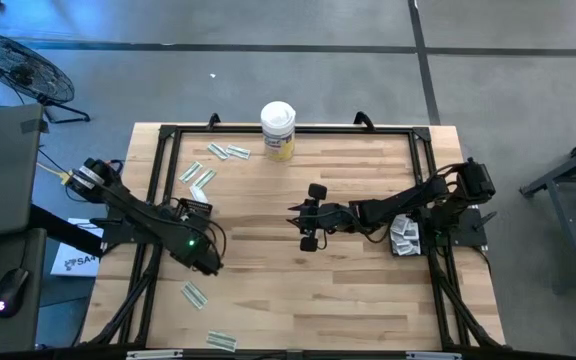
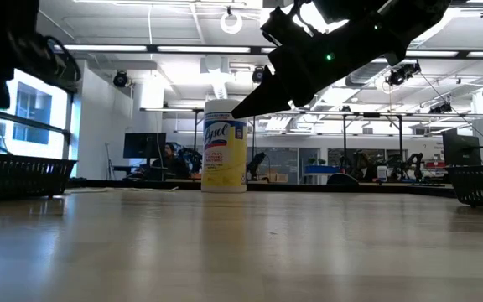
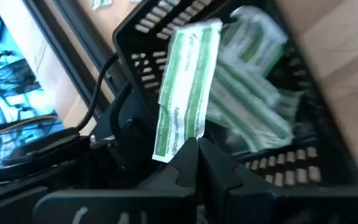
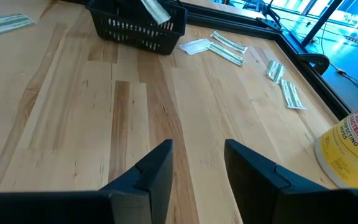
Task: Pick & Place First Aid Supplies
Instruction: Put the bandage into the left black basket
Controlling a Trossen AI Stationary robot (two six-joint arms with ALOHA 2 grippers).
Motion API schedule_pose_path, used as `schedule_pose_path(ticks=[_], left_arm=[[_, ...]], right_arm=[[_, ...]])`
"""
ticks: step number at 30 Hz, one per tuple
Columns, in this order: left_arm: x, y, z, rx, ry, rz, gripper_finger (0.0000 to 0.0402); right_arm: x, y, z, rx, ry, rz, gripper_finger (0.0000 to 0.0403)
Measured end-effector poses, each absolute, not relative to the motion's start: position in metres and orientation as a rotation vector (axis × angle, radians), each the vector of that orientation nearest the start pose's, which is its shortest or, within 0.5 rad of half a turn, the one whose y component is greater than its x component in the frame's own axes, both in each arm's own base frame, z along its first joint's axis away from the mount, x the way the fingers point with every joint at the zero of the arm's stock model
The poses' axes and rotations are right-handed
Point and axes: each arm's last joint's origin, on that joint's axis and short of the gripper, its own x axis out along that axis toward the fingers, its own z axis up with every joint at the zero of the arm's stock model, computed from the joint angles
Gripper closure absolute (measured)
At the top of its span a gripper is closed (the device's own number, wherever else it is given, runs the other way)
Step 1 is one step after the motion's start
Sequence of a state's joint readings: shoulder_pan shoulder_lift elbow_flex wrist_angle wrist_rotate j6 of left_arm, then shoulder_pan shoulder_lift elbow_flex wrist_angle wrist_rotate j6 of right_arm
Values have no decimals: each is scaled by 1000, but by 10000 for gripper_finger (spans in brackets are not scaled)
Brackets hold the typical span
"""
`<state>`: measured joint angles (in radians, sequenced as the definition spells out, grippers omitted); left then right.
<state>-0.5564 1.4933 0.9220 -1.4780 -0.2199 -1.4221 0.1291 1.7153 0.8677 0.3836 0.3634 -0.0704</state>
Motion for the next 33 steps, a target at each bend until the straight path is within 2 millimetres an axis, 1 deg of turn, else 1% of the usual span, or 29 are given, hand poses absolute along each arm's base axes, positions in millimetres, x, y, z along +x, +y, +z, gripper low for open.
schedule_pose_path(ticks=[3,6,12,15,18,22,25,27,29,31,33], left_arm=[[164,-95,191,-205,1526,1058,401],[163,-94,187,-210,1526,1065,393],[167,-97,184,-246,1527,992,352],[169,-99,188,-234,1551,969,333],[178,-105,203,-263,1560,885,325],[196,-123,231,-310,1481,690,323],[203,-143,243,-298,1412,493,323],[204,-159,243,-283,1379,335,323],[203,-177,239,-274,1349,161,323],[200,-194,230,-245,1313,18,323],[196,-206,220,-230,1270,-66,323]], right_arm=[[348,35,178,-181,459,-214,265],[348,35,178,-182,458,-214,265],[348,35,179,-181,457,-215,265],[348,35,179,-181,457,-215,265],[348,35,179,-181,457,-215,265],[349,33,179,-181,449,-220,265],[349,33,179,-178,450,-220,265],[349,33,179,-177,451,-214,265],[349,33,179,-177,455,-206,265],[349,33,178,-176,457,-204,265],[349,34,178,-174,458,-201,265]])
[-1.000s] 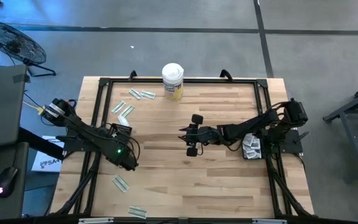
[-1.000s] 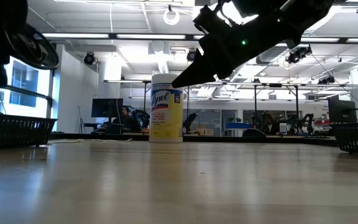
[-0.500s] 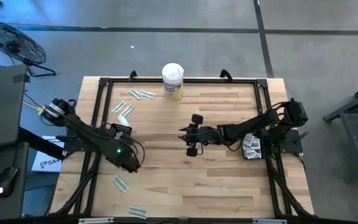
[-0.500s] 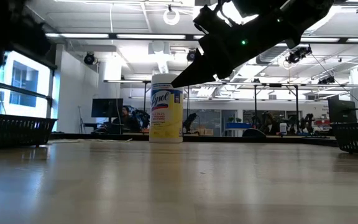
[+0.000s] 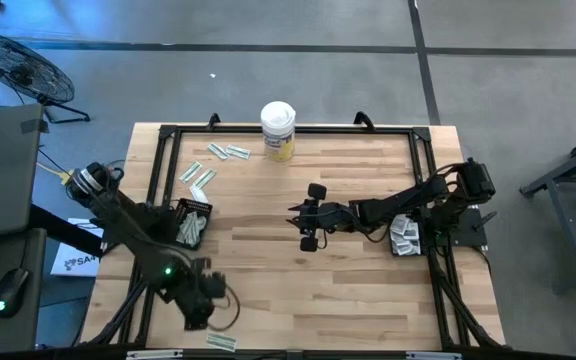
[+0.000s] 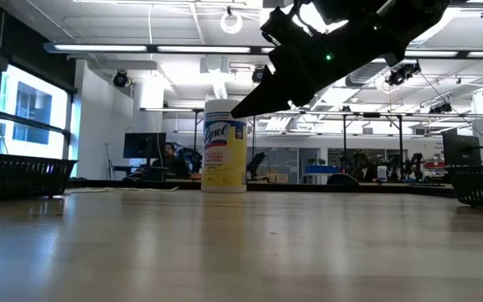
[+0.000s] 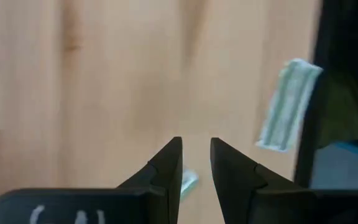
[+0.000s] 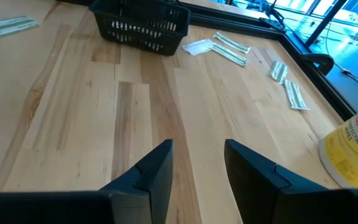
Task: Pick & Place First Aid Supplies
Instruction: Put the bandage into the left black basket
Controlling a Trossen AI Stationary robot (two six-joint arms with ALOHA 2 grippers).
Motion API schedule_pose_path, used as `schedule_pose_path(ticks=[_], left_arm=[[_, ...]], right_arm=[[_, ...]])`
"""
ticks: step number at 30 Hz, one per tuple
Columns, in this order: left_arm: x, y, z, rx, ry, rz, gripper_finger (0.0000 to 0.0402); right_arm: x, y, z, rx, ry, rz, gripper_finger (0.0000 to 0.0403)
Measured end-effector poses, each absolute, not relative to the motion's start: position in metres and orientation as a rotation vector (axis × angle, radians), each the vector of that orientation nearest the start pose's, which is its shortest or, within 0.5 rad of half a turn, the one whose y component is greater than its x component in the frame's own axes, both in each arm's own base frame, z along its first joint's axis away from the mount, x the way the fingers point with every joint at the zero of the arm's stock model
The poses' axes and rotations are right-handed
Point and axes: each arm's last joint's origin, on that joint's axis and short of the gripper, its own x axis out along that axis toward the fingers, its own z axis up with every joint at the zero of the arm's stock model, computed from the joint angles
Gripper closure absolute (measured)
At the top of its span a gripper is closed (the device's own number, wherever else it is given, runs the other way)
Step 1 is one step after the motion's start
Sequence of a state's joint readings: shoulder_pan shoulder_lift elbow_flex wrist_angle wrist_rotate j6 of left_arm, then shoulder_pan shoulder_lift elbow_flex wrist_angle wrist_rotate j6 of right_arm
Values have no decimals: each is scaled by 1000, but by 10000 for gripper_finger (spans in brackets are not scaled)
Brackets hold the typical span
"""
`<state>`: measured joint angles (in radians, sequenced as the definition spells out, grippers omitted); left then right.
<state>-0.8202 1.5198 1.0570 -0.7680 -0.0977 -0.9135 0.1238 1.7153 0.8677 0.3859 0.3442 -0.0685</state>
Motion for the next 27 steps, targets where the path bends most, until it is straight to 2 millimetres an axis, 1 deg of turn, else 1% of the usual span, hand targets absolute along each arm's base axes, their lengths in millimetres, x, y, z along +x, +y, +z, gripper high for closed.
schedule_pose_path(ticks=[2,6,11,15,19,24,27], left_arm=[[193,-214,209,-223,1246,-101,323],[186,-218,188,-204,1275,-88,323],[181,-218,170,-292,1401,-42,323],[180,-219,167,-384,1449,3,323],[184,-223,169,-424,1383,-11,323],[176,-227,169,-348,1334,5,323],[168,-234,169,-271,1303,-40,323]], right_arm=[[349,33,178,-174,457,-201,265],[349,34,179,-174,448,-193,265],[350,34,182,-223,425,-183,265],[351,32,182,-252,423,-170,265],[352,26,182,-251,425,-160,265],[353,18,182,-238,425,-112,265],[353,16,182,-227,423,-77,265]])
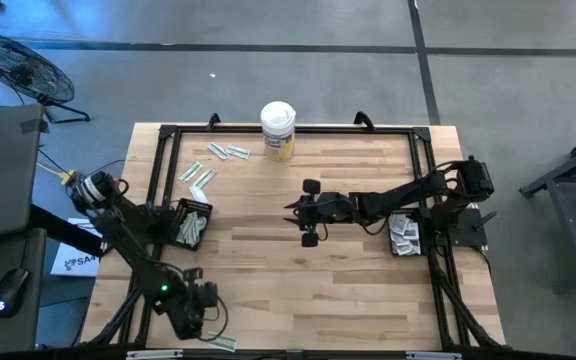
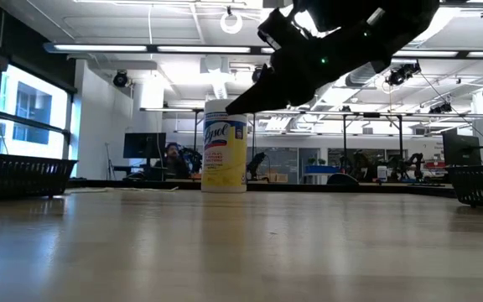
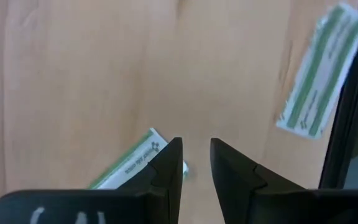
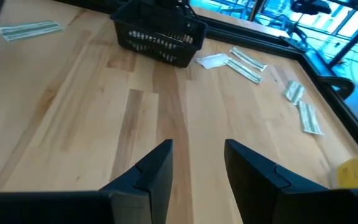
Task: Pick & Place First Aid Supplies
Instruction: Put the bandage into the left black basket
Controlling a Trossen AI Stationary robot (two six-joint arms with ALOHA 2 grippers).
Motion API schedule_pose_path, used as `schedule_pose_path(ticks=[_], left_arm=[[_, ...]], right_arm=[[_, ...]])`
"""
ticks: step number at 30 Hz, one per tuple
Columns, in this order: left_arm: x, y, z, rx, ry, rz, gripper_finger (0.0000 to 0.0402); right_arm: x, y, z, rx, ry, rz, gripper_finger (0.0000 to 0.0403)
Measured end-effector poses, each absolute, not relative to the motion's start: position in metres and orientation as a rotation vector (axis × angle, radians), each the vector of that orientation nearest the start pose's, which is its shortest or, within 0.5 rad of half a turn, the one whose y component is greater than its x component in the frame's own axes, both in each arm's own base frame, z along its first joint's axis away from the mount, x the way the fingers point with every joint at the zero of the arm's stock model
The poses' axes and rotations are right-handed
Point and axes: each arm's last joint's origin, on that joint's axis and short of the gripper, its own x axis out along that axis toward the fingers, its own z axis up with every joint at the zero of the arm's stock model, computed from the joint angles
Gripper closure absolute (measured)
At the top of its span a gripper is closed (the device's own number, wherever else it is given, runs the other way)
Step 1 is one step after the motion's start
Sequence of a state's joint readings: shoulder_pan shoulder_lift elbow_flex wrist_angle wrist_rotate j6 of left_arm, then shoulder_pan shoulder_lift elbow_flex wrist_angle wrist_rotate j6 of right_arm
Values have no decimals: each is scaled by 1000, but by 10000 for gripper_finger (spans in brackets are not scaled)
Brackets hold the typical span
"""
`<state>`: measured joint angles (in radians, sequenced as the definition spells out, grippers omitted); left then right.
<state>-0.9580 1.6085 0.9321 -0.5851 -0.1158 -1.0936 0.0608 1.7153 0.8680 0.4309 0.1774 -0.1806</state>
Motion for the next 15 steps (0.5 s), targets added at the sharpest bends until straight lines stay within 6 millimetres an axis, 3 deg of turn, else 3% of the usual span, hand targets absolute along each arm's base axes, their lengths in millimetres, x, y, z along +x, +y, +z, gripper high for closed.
schedule_pose_path(ticks=[8,15], left_arm=[[146,-246,168,-191,1288,-76,323],[143,-247,167,-101,1247,-88,323]], right_arm=[[353,17,182,-199,421,-49,265],[353,17,182,-195,422,-49,265]])
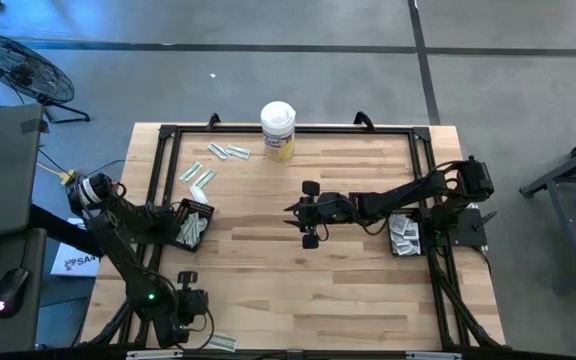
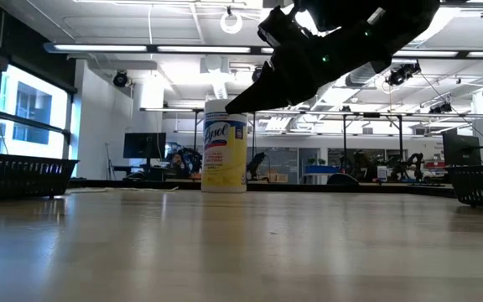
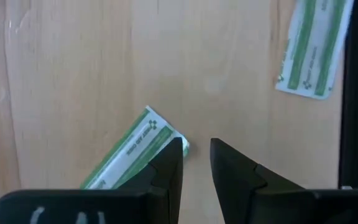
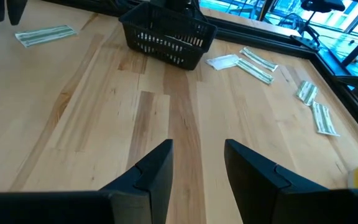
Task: Pick & Place First Aid Supplies
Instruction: Put the bandage into the left black basket
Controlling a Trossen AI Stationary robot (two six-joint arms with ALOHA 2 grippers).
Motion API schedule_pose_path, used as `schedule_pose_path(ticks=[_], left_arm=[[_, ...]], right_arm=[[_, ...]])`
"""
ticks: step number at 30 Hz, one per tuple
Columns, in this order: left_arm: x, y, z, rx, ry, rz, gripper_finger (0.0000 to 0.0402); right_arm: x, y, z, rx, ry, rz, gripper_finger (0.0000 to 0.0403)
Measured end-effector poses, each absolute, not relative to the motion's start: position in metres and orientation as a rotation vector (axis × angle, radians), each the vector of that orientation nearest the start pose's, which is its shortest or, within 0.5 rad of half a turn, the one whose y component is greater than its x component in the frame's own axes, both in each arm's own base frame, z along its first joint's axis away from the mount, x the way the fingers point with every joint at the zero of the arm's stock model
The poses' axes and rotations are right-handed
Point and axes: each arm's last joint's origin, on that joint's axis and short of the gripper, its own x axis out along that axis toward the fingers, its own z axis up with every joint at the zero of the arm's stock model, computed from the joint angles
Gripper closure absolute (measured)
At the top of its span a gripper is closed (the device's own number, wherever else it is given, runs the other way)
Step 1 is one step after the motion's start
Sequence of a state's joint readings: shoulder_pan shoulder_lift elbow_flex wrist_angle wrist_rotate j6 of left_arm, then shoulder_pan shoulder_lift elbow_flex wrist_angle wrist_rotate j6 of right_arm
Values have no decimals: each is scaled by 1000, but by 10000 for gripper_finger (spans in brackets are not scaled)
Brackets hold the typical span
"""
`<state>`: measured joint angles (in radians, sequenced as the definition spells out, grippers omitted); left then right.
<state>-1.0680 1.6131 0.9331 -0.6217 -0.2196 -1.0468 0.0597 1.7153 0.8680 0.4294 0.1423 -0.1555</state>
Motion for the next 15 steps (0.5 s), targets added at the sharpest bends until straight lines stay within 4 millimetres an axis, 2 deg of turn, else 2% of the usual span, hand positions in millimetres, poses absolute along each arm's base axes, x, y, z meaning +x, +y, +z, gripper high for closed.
schedule_pose_path(ticks=[8,15], left_arm=[[143,-251,147,-48,1349,-91,323],[144,-252,143,-11,1316,-64,323]], right_arm=[[353,17,182,-178,421,-53,265],[353,17,182,-176,421,-53,265]])
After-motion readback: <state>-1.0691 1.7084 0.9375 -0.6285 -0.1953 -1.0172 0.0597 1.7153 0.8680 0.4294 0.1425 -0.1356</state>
